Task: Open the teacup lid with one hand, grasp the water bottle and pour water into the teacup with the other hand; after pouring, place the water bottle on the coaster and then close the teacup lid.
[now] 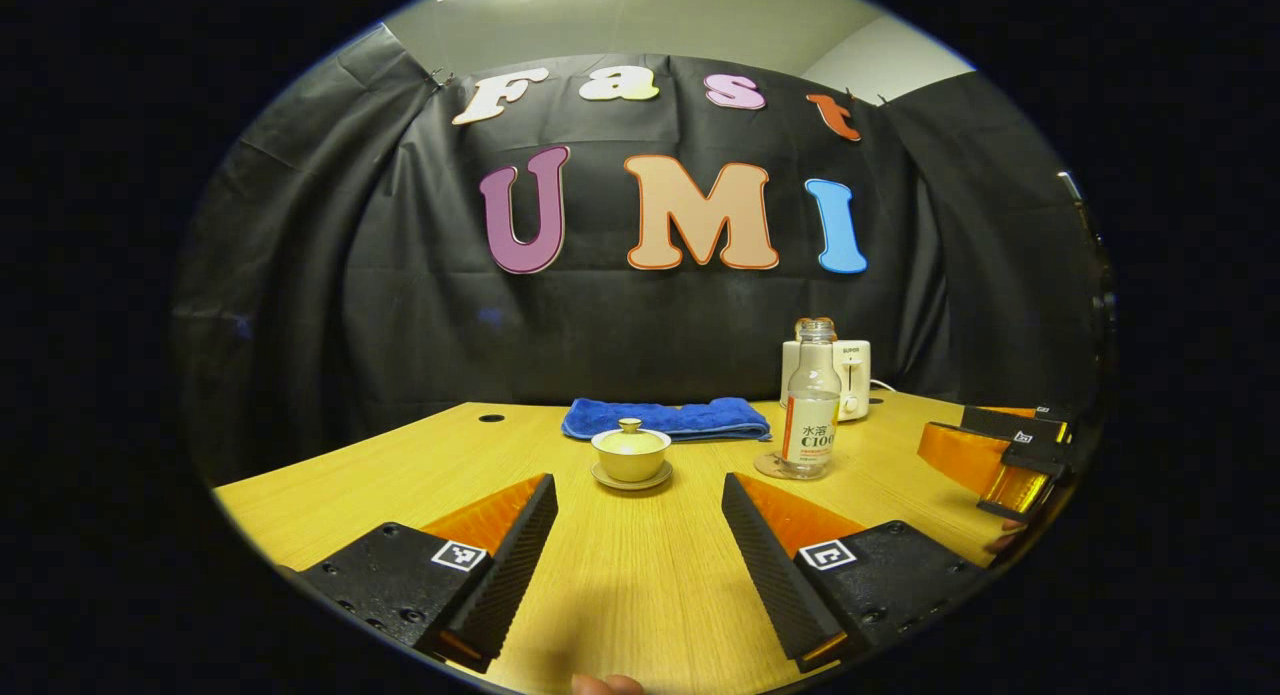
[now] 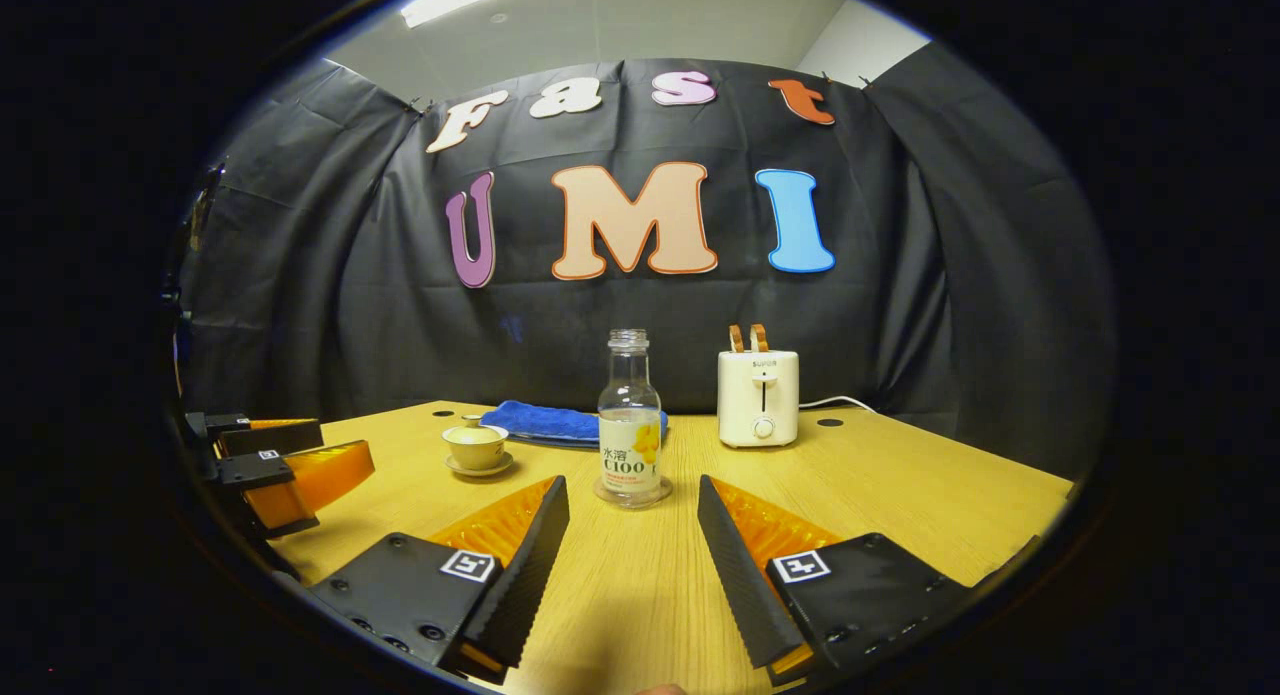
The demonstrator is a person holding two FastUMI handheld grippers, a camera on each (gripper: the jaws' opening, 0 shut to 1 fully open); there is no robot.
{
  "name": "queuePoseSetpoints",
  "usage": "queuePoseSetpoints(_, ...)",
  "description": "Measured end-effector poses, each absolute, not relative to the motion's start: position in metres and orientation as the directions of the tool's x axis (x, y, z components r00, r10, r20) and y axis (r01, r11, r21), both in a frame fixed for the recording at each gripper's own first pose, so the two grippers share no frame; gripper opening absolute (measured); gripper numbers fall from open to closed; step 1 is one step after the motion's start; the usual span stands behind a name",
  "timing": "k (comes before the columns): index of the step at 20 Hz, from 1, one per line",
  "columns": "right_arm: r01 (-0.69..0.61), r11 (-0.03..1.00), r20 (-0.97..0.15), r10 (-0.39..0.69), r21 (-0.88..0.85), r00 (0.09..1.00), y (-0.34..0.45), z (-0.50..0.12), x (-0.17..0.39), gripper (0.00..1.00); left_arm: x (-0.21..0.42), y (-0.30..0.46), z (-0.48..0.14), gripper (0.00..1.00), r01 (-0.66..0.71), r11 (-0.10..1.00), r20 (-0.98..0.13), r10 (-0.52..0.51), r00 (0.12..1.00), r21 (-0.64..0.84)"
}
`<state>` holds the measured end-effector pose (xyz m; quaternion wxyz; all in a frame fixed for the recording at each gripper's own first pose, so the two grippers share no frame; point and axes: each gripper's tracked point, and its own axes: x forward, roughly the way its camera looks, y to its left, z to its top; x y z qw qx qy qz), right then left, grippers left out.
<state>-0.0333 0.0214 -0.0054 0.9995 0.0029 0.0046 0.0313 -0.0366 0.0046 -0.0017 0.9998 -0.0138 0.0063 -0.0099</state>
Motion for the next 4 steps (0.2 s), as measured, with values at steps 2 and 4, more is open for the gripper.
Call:
queuePoseSetpoints(2, -0.066, 0.998, -0.007, 0.066, 0.006, 0.998, 0.0230, -0.0047, -0.0382, 0.81, -0.0392, 0.0044, -0.0008, 0.97, 0.015, 1.000, -0.011, -0.016, 1.000, -0.027)
queuePoseSetpoints(4, -0.071, 0.997, -0.009, 0.071, 0.008, 0.997, 0.0234, -0.0056, -0.0394, 0.81, -0.0395, 0.0057, -0.0030, 0.97, 0.006, 1.000, -0.014, -0.007, 1.000, -0.028)
